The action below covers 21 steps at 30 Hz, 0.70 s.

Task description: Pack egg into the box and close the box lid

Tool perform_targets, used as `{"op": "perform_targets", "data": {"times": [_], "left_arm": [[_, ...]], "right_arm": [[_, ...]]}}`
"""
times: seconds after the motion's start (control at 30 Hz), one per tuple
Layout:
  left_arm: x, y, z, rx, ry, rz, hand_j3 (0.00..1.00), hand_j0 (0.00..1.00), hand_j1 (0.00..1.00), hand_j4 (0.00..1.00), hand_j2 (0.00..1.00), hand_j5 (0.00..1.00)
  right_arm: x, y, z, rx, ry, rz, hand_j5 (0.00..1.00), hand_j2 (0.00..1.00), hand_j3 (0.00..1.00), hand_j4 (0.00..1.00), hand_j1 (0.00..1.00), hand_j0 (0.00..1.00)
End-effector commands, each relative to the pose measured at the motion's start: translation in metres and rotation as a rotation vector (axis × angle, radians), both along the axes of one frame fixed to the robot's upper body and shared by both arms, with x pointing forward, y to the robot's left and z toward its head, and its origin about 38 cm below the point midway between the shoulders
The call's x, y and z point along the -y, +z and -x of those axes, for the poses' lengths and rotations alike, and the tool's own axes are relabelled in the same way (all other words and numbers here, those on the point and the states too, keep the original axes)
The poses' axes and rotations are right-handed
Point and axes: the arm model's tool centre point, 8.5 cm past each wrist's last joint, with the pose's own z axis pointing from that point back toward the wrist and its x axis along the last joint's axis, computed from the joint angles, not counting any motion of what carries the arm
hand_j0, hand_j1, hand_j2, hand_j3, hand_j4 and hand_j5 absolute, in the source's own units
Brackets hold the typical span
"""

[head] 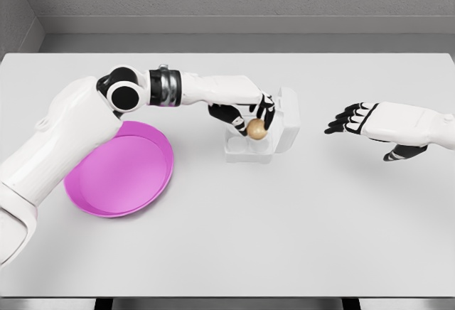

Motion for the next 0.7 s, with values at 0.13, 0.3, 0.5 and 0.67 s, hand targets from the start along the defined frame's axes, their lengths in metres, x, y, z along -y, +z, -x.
{"op": "perform_targets", "data": {"times": [0.13, 0.3, 0.5, 0.67], "left_arm": [[-0.026, -0.011, -0.009, -0.028, 0.064, -0.030, 0.36, 0.36, 0.36, 0.36, 0.36, 0.36], [-0.025, -0.020, -0.008, -0.039, 0.063, -0.048, 0.40, 0.40, 0.40, 0.40, 0.40, 0.40], [-0.023, -0.023, -0.006, -0.040, 0.057, -0.057, 0.47, 0.47, 0.47, 0.47, 0.47, 0.47], [-0.022, -0.025, -0.005, -0.045, 0.055, -0.059, 0.57, 0.57, 0.57, 0.57, 0.57, 0.57]], "right_arm": [[0.000, 0.002, -0.001, 0.002, -0.002, -0.006, 1.00, 1.00, 1.00, 1.00, 1.00, 1.00], [0.000, 0.002, -0.001, 0.003, -0.002, -0.006, 1.00, 1.00, 1.00, 1.00, 1.00, 1.00], [0.000, 0.004, -0.001, 0.008, -0.002, -0.006, 1.00, 1.00, 1.00, 1.00, 1.00, 1.00], [0.001, 0.006, -0.002, 0.013, -0.004, -0.004, 1.00, 1.00, 1.00, 1.00, 1.00, 1.00]]}}
